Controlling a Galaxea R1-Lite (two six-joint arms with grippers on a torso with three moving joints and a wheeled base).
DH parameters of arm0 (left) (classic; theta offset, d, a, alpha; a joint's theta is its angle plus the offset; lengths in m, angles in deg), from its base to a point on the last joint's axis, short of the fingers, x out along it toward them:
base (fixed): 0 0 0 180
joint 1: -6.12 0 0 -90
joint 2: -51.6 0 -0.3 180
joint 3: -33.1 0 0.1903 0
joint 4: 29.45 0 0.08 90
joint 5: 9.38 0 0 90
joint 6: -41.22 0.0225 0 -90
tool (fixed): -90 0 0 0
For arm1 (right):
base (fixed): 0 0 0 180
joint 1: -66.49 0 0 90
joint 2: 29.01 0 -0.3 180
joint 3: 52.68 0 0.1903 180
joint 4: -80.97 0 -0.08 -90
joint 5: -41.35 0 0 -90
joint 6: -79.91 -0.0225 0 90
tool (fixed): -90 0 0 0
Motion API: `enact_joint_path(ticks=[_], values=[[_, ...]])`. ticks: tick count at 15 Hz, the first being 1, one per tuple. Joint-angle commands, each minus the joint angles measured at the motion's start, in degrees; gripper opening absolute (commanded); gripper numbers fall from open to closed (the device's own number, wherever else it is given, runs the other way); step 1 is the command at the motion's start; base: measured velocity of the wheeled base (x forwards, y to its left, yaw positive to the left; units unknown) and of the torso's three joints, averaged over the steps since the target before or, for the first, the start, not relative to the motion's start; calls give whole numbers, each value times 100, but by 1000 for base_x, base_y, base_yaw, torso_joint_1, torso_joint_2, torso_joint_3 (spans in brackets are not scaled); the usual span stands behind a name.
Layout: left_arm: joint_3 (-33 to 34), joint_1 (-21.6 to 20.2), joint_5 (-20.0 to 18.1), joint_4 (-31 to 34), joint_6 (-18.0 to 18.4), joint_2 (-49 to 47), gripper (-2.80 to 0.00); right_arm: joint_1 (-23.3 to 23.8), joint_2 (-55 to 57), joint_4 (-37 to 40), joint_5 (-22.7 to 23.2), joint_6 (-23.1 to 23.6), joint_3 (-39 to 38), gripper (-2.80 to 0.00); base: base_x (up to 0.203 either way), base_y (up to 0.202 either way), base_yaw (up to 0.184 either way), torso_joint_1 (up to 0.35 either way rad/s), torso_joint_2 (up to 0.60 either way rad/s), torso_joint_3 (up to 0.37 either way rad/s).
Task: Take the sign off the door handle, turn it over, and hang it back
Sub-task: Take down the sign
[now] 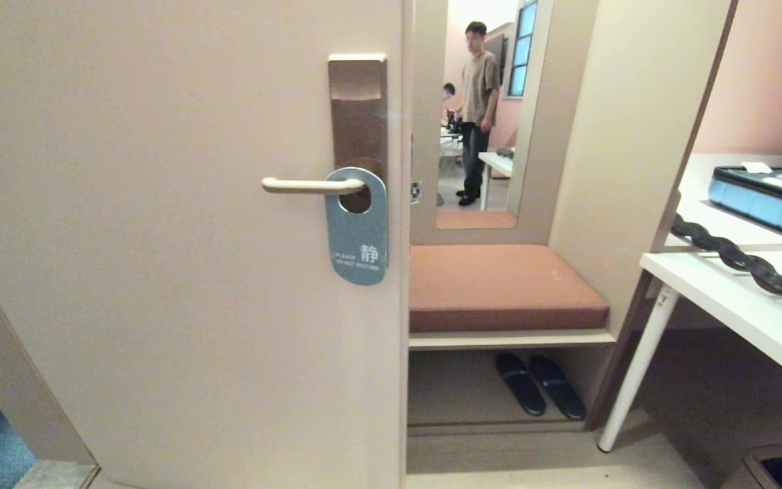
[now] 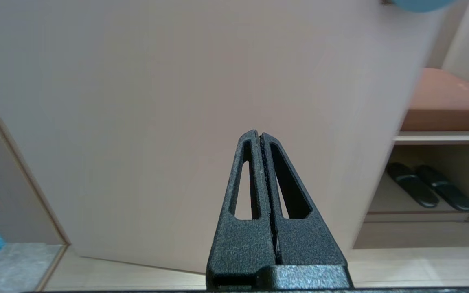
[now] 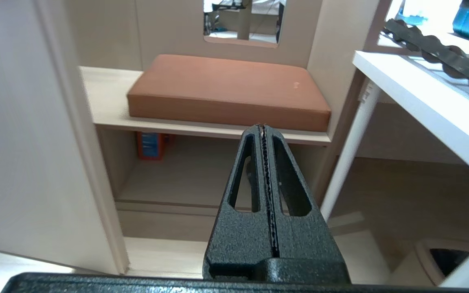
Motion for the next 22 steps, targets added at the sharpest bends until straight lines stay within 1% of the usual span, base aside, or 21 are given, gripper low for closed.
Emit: enact_joint_path(ticks=[1, 4, 6, 22], values=[[0, 1, 2, -5, 0, -7, -280, 3, 0, 1, 3, 3, 0, -280, 0, 191, -2, 3, 7, -1], [0, 1, -15, 3, 0, -7, -280, 3, 0, 1, 3, 3, 0, -280, 0, 189, -3, 3, 5, 2], [0, 1, 2, 3, -24, -7, -280, 3, 0, 1, 3, 3, 0, -280, 0, 96, 4, 2, -2, -2], [0, 1, 2, 3, -35, -7, -280, 3, 0, 1, 30, 55, 0, -280, 0, 0, 0, 0, 0, 0]])
